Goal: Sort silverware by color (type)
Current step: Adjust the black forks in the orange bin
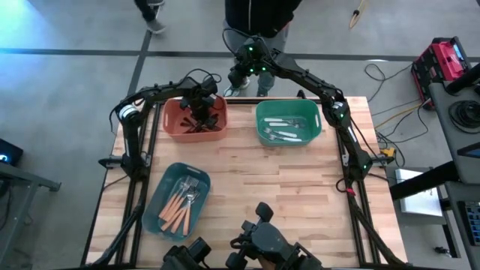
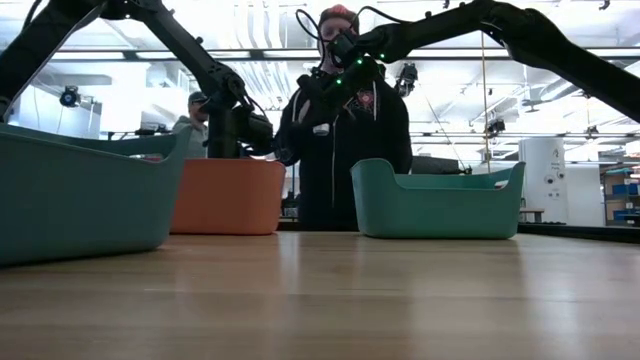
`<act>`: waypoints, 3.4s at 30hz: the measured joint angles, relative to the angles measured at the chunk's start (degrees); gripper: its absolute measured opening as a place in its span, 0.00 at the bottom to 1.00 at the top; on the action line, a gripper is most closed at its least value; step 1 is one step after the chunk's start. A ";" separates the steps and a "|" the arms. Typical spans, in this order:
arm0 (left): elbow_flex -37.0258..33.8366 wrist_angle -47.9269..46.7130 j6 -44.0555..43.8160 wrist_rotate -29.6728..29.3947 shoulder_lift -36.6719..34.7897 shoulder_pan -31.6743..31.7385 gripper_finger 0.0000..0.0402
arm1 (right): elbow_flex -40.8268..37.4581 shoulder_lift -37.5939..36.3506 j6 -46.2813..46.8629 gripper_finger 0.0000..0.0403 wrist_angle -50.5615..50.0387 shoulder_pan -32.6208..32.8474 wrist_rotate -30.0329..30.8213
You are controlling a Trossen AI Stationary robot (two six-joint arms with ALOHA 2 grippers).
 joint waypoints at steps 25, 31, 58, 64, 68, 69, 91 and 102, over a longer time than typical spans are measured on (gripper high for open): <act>0.10 -2.79 8.70 -0.07 -2.77 -0.02 0.00 | 0.01 0.00 0.02 0.02 -0.35 0.00 0.00; 0.13 -3.75 11.70 -0.09 -4.03 -0.02 0.00 | 0.00 0.04 0.02 0.02 -0.35 0.00 0.00; 7.43 -10.43 25.77 -7.35 -4.55 0.07 0.00 | 0.01 0.04 0.47 0.02 -0.37 0.00 0.00; 7.32 -12.74 32.14 -13.04 -4.55 0.07 0.00 | 0.01 0.04 0.46 0.02 -0.37 0.00 -0.02; 7.56 -12.60 34.18 -13.64 -4.55 0.17 0.00 | 0.01 0.04 0.46 0.02 -0.37 0.00 0.00; 7.58 -12.60 34.99 -13.64 -4.55 0.15 0.00 | 0.01 0.04 0.46 0.02 -0.37 0.00 -0.01; 7.41 -8.05 39.56 -7.37 -2.16 0.13 0.00 | 0.01 -0.07 0.46 0.02 -0.75 0.00 -0.02; 7.39 -6.64 39.52 -7.39 -1.95 0.15 0.04 | 0.01 -0.08 0.46 0.02 -1.07 0.00 -0.02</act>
